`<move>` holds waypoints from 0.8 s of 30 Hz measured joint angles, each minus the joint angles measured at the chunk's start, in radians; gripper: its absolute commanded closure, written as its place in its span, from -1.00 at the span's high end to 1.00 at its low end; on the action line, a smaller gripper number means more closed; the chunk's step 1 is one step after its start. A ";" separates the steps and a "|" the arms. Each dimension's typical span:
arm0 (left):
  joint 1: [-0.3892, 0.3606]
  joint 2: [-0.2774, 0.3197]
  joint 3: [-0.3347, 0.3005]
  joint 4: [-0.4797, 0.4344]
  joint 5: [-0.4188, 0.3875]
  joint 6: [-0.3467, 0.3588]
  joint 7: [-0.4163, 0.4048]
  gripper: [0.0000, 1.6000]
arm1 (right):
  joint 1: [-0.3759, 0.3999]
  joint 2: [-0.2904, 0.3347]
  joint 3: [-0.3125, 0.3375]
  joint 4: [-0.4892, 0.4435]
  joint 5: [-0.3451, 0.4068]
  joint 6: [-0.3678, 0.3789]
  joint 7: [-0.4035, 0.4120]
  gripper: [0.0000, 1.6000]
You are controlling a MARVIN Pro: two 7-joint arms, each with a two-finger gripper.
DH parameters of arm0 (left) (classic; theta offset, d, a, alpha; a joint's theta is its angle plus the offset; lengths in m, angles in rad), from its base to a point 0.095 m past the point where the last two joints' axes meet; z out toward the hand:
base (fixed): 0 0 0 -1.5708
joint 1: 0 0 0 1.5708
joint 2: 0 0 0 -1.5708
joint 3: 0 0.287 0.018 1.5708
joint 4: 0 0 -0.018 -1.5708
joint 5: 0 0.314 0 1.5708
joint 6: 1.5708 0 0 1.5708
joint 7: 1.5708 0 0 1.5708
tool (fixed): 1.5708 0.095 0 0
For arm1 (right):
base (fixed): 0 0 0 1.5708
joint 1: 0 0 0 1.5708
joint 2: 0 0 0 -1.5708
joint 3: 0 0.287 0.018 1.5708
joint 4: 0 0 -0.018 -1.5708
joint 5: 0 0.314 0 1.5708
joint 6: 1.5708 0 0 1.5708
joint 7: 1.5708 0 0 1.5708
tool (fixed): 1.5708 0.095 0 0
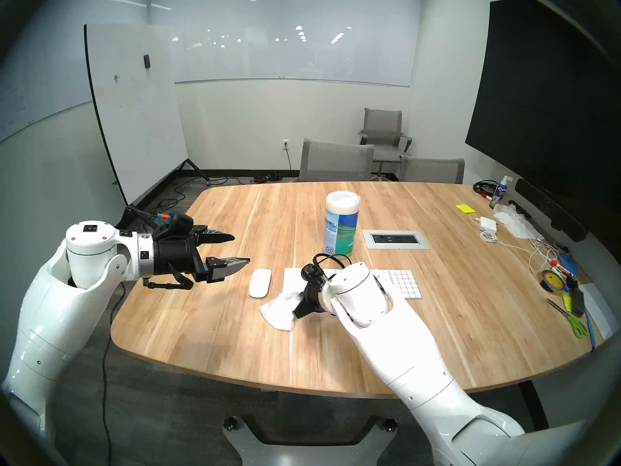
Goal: Wipe the keyboards and mice with a disinfecting wipe, then set the wipe down
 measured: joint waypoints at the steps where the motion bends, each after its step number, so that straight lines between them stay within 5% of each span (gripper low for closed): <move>1: 0.000 0.000 0.000 0.000 0.000 0.000 0.000 1.00 | 0.001 -0.005 -0.004 0.003 -0.003 0.002 -0.004 -1.00; 24: 0.000 0.000 0.000 0.000 0.000 0.000 0.000 1.00 | 0.092 -0.199 -0.025 0.241 -0.011 0.007 -0.201 -1.00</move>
